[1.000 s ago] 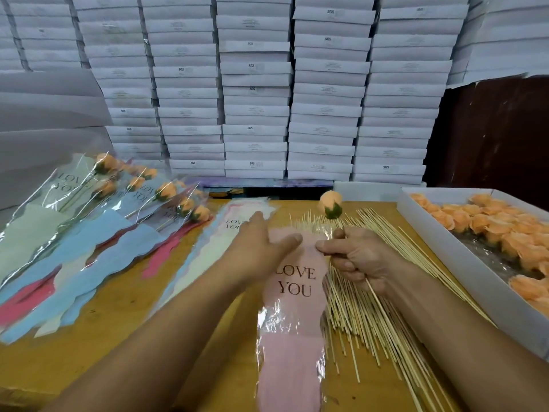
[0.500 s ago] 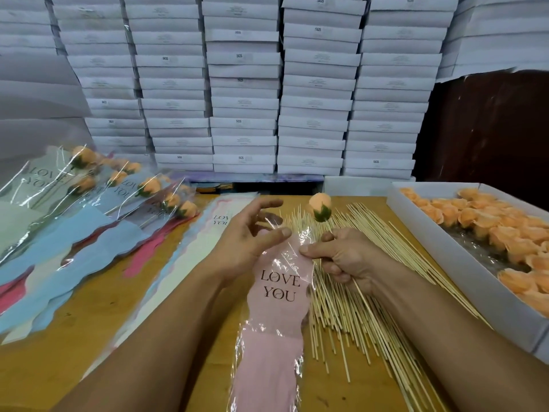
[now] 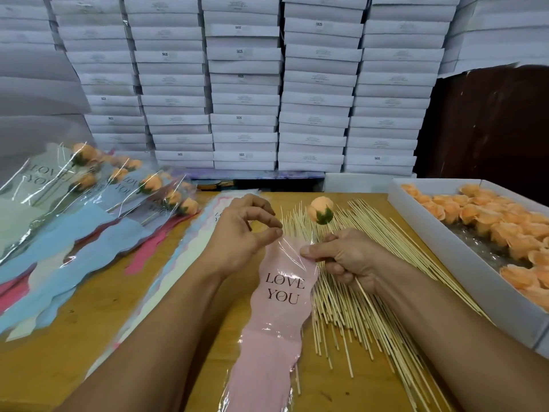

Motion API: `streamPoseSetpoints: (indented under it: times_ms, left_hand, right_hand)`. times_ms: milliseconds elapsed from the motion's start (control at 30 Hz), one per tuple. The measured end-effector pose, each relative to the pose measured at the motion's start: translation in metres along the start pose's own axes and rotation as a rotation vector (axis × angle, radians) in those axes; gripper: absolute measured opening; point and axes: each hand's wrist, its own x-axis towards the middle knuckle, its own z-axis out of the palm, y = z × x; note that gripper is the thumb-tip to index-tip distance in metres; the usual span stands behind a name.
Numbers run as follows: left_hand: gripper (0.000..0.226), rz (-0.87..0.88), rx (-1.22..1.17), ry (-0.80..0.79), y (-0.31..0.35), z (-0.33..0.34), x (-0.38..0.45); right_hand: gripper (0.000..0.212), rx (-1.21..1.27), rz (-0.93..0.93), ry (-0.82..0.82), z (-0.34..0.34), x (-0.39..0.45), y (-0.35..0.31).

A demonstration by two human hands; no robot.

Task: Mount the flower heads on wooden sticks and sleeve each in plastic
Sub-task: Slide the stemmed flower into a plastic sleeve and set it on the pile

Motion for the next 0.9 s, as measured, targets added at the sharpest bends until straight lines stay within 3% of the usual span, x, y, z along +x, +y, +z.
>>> streamPoseSetpoints:
  times_ms: [233, 433, 500, 633, 733, 900]
  left_hand:
    - [0.002, -0.029, -0.236, -0.165, -0.002, -0.001, -0.003]
    - [0.01, -0.076, -0.442, -0.152, -0.007, -0.002, 0.0]
    - [0.01, -0.121, -0.484, -0.168, -0.007, -0.003, 0.001]
    - [0.012, -0.223, -0.55, -0.293, -0.008, 0.0, -0.001]
    - [0.007, -0.238, -0.582, -0.351, -0.006, 0.003, -0.002]
    - [0.006, -0.256, -0.685, -0.441, -0.007, 0.001, -0.004]
  right_hand:
    - [0.025, 0.056, 0.058, -0.107, 0.001, -0.001, 0.0]
    - [0.02, 0.115, 0.034, -0.203, 0.004, -0.005, -0.002]
    - [0.036, 0.155, 0.051, -0.119, 0.002, 0.0, -0.001]
    - [0.041, 0.258, 0.063, 0.037, -0.009, 0.011, -0.001]
    - [0.033, 0.261, 0.047, 0.122, -0.016, 0.021, -0.012]
    - [0.017, 0.329, 0.097, 0.128, -0.023, 0.045, -0.038]
